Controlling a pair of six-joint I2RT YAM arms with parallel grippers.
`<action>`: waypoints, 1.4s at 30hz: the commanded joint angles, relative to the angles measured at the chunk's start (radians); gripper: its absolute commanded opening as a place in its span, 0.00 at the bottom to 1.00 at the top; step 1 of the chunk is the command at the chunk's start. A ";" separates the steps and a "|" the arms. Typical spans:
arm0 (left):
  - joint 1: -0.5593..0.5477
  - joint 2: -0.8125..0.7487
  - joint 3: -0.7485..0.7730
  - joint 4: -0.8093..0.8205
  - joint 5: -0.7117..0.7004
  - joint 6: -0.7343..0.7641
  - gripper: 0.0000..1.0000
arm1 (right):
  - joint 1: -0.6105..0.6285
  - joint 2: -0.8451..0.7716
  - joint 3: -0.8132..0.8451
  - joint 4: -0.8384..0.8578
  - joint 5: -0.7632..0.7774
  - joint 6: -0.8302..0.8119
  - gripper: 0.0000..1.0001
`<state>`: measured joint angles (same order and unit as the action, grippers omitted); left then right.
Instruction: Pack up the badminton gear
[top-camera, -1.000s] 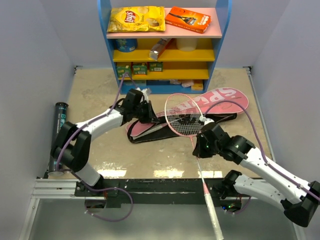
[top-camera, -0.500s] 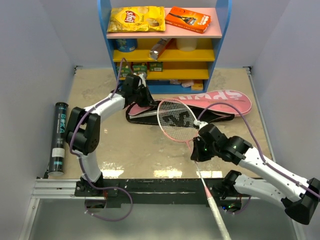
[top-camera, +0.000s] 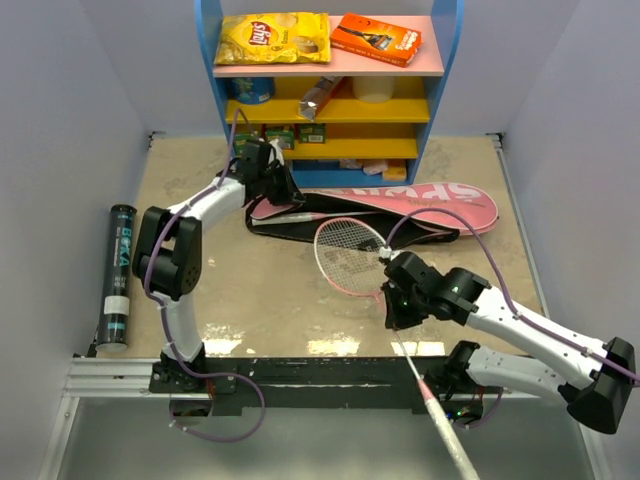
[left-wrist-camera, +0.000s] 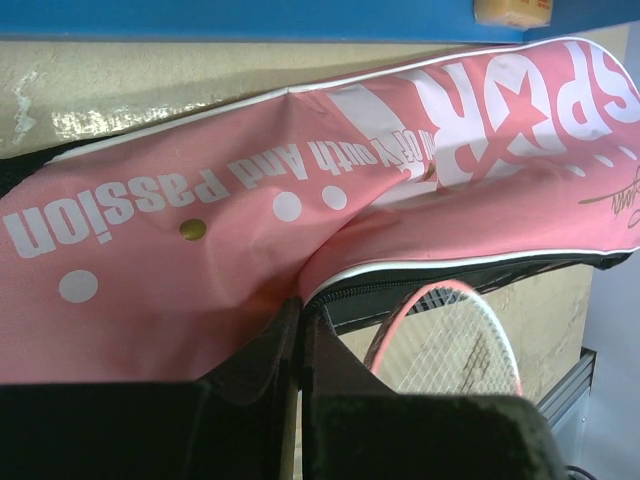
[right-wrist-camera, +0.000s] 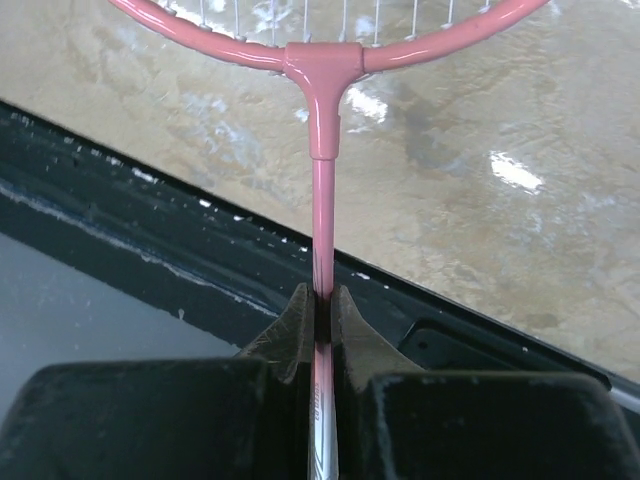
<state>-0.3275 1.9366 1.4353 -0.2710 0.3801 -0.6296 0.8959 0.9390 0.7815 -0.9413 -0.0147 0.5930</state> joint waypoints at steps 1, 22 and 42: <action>0.015 -0.065 -0.050 0.053 0.002 0.005 0.00 | 0.003 0.021 0.087 -0.036 0.142 0.077 0.00; 0.008 -0.557 -0.487 0.089 0.077 -0.012 0.00 | 0.003 0.031 -0.005 0.048 0.417 0.586 0.00; -0.231 -0.663 -0.575 0.098 0.085 -0.079 0.00 | -0.198 0.296 0.010 0.500 0.544 0.524 0.00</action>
<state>-0.5632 1.3361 0.8841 -0.2028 0.4416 -0.6804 0.7959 1.2457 0.7513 -0.6704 0.4789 1.2873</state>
